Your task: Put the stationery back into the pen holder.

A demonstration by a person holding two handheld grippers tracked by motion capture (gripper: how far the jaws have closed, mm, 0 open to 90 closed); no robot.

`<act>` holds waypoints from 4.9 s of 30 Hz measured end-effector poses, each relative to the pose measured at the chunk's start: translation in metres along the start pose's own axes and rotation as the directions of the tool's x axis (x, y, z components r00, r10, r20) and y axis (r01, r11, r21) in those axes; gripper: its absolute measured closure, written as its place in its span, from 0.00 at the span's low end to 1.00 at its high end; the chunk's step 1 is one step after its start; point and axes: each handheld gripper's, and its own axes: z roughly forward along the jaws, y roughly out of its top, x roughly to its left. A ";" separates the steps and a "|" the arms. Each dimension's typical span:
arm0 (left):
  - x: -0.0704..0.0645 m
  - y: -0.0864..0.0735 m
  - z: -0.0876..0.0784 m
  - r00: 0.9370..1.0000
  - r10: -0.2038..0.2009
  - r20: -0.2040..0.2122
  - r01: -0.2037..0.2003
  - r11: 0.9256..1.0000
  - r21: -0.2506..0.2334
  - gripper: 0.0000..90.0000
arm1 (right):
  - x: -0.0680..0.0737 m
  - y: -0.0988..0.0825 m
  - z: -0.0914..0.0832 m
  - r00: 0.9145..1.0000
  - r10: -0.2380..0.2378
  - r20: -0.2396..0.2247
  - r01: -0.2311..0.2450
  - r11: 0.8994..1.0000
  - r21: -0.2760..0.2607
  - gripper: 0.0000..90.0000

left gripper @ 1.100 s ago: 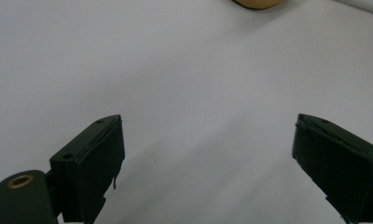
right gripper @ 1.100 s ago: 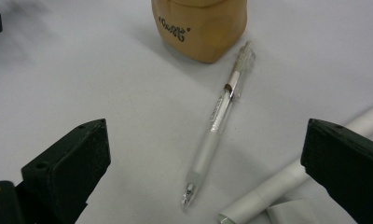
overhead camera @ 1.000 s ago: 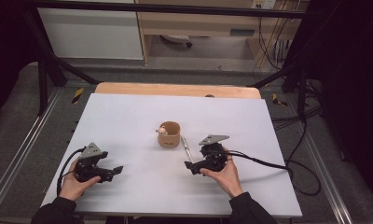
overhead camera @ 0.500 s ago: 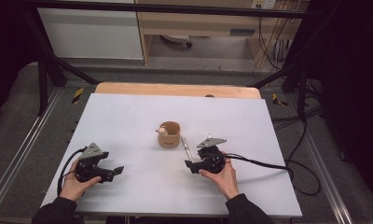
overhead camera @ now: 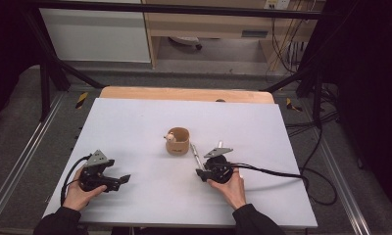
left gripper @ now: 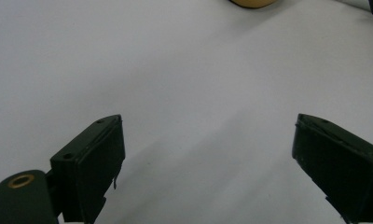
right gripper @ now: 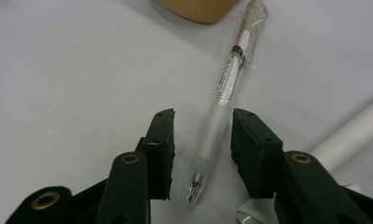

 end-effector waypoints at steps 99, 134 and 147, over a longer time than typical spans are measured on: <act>-0.071 0.052 0.026 0.945 0.325 0.029 -0.326 0.945 0.017 0.10 | -0.022 0.013 -0.062 0.941 -0.202 -0.271 0.214 0.977 0.013 0.90; -0.141 0.073 0.066 0.638 0.769 -0.038 -0.769 0.639 0.022 0.26 | 0.005 0.035 -0.049 0.909 -0.243 -0.338 0.277 0.959 0.054 0.90; -0.157 0.074 0.079 0.478 0.874 -0.083 -0.876 0.482 0.028 0.49 | 0.012 0.042 -0.047 0.906 -0.242 -0.346 0.282 0.957 0.068 0.90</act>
